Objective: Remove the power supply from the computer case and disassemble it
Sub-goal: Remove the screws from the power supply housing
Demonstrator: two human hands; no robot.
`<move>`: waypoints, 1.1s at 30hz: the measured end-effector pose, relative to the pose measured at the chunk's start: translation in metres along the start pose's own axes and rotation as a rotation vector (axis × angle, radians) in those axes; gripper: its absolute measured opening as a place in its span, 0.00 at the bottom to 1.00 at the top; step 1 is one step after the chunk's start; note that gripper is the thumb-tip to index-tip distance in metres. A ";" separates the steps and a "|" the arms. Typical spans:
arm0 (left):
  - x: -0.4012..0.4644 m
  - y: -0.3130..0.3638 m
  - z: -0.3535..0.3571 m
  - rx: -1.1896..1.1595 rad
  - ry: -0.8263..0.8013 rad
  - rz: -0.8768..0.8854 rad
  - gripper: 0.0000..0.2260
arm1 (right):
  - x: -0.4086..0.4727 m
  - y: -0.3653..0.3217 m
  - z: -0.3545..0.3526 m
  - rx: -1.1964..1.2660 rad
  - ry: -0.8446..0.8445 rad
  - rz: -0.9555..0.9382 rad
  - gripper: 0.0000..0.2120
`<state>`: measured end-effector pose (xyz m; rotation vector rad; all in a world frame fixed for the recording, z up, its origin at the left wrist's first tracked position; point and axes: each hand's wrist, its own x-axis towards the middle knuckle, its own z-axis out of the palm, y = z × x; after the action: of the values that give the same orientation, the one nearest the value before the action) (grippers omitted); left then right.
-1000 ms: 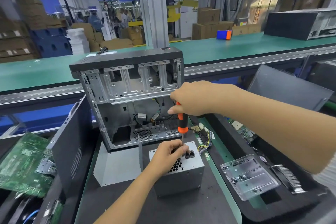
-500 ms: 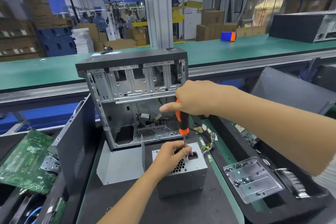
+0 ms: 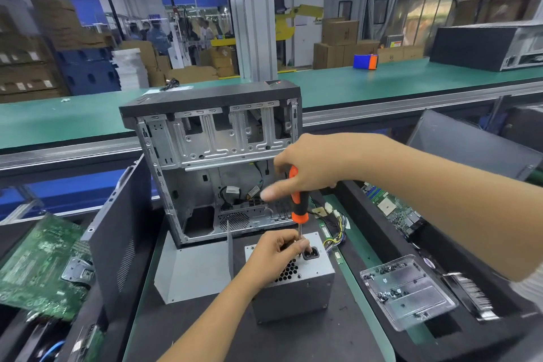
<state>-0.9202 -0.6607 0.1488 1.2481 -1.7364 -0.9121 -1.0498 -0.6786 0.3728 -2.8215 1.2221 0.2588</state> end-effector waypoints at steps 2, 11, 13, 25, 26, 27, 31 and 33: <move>0.000 0.000 0.000 0.000 -0.001 -0.002 0.10 | 0.006 -0.001 0.006 -0.106 0.066 0.081 0.35; 0.000 0.000 -0.002 -0.031 -0.010 0.007 0.11 | 0.008 0.004 -0.005 -0.166 -0.184 -0.163 0.12; 0.001 0.000 -0.002 -0.040 -0.013 0.003 0.10 | 0.005 0.002 -0.008 -0.116 -0.182 -0.179 0.14; 0.003 -0.001 -0.003 -0.057 0.003 -0.006 0.08 | 0.010 0.001 0.001 -0.300 0.012 -0.044 0.11; 0.003 -0.002 -0.004 -0.064 0.010 -0.008 0.08 | 0.010 0.003 0.001 -0.241 -0.014 -0.089 0.06; 0.003 -0.002 -0.004 -0.071 0.020 -0.007 0.07 | 0.009 0.003 0.000 -0.178 -0.036 -0.121 0.07; -0.001 0.001 -0.007 -0.133 0.046 -0.022 0.05 | 0.007 0.004 -0.004 -0.064 -0.011 -0.156 0.09; -0.003 0.005 -0.008 -0.170 0.055 -0.047 0.08 | 0.006 0.006 -0.007 -0.052 0.012 -0.140 0.09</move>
<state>-0.9145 -0.6577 0.1561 1.1946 -1.5582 -1.0211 -1.0488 -0.6878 0.3785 -2.9401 1.0279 0.2704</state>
